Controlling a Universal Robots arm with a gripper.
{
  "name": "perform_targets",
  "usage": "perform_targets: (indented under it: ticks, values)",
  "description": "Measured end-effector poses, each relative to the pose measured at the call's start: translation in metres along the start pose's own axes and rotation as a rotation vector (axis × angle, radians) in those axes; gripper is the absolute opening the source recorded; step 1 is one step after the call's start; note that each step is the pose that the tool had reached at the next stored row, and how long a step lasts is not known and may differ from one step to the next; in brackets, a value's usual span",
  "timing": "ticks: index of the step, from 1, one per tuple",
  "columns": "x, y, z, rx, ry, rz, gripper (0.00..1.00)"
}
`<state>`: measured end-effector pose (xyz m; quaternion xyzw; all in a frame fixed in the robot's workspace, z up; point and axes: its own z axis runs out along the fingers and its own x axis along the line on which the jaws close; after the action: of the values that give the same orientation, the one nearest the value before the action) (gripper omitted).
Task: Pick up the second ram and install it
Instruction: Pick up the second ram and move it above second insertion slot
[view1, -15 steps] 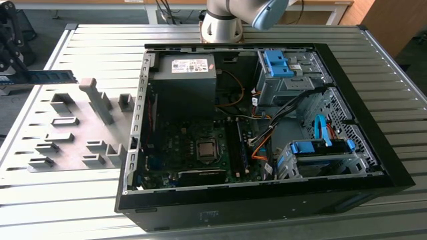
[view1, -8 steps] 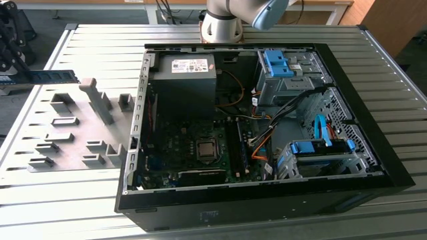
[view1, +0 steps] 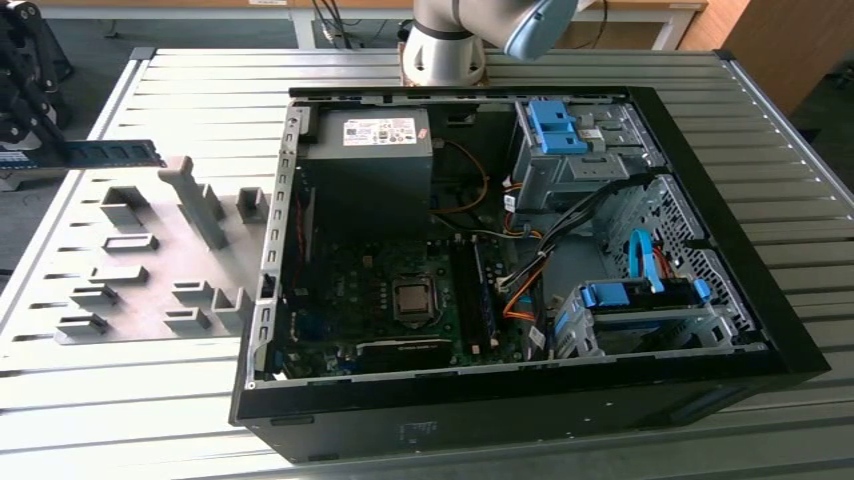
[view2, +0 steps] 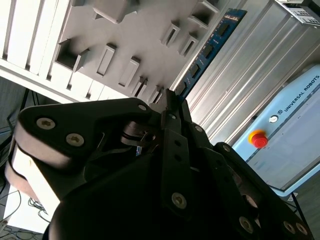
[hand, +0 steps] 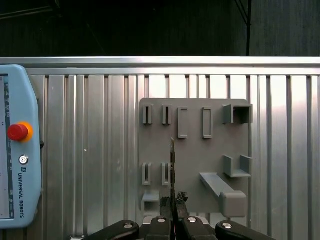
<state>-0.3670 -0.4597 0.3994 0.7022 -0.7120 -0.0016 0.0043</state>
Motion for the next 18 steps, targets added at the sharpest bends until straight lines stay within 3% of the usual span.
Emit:
perform_targets:
  ticks: [18]
  values:
    - [-0.0001,-0.0094,-0.0001,0.0,0.0,0.0,0.15]
